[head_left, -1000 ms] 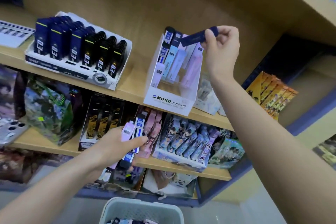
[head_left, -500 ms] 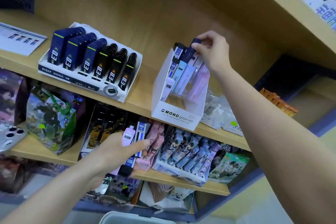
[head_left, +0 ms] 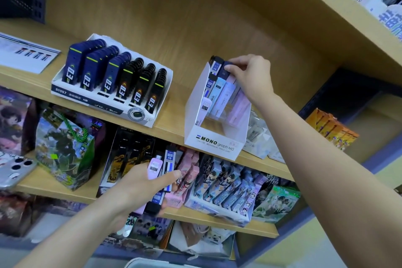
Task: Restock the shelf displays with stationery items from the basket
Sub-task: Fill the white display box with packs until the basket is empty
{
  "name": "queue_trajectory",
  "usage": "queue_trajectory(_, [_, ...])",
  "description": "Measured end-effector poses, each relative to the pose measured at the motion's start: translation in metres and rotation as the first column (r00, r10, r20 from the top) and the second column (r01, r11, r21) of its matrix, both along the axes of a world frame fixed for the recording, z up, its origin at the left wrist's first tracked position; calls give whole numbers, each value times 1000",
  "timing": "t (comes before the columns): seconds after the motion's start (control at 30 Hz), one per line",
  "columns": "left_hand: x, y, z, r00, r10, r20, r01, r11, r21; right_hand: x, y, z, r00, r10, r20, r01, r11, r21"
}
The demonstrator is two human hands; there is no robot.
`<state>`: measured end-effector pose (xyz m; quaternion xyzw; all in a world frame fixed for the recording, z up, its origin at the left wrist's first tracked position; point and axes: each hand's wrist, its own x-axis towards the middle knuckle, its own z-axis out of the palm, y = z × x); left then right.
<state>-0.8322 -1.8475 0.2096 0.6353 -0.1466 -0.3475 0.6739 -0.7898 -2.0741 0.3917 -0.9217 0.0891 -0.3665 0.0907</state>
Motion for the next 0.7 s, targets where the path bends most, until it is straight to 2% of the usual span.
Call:
queue_trajectory(0.07, [0, -1, 1, 1000, -3, 5, 3, 1000, 14, -3, -4, -3, 999, -35, -25, 30, 986, -164])
queue_trajectory(0.13, [-1, -2, 3, 1000, -18, 10, 18, 1000, 14, -7, -3, -8, 996, -78, -32, 67, 966, -251])
queue_trajectory(0.2, [-1, -2, 1, 999, -37, -2, 37, 999, 9, -14, 6, -15, 997, -76, 3, 74, 952, -296])
queue_trajectory(0.23, [-2, -2, -1, 999, -51, 0, 51, 999, -1, -21, 12, -20, 998, -51, 39, 60, 964, -259])
queue_trajectory(0.3, [-4, -3, -4, 995, -102, -3, 102, 995, -1, -44, 28, -33, 989, 49, 141, -35, 994, -101])
queue_trajectory(0.37, [-9, -6, -8, 990, -139, -19, 140, 988, 68, -79, 45, -56, 964, 148, 220, -163, 985, 52])
queue_trajectory(0.47, [-19, -9, -14, 973, -228, -22, 228, 963, 145, -134, 66, -106, 972, 203, 121, -232, 920, 316])
queue_trajectory(0.53, [-26, -12, -20, 963, -267, -25, 265, 936, 232, -159, 72, -142, 981, 171, -92, -106, 868, 486])
queue_trajectory(0.6, [-34, -16, -25, 950, -311, -22, 308, 925, 220, -172, 74, -168, 917, 168, -361, 105, 773, 625])
queue_trajectory(0.63, [-37, -19, -29, 941, -336, -38, 337, 922, 191, -175, 72, -178, 876, 208, -435, 181, 694, 696])
queue_trajectory(0.7, [-47, -23, -28, 931, -359, -66, 365, 911, 194, -177, 74, -187, 843, 294, -450, 262, 508, 821])
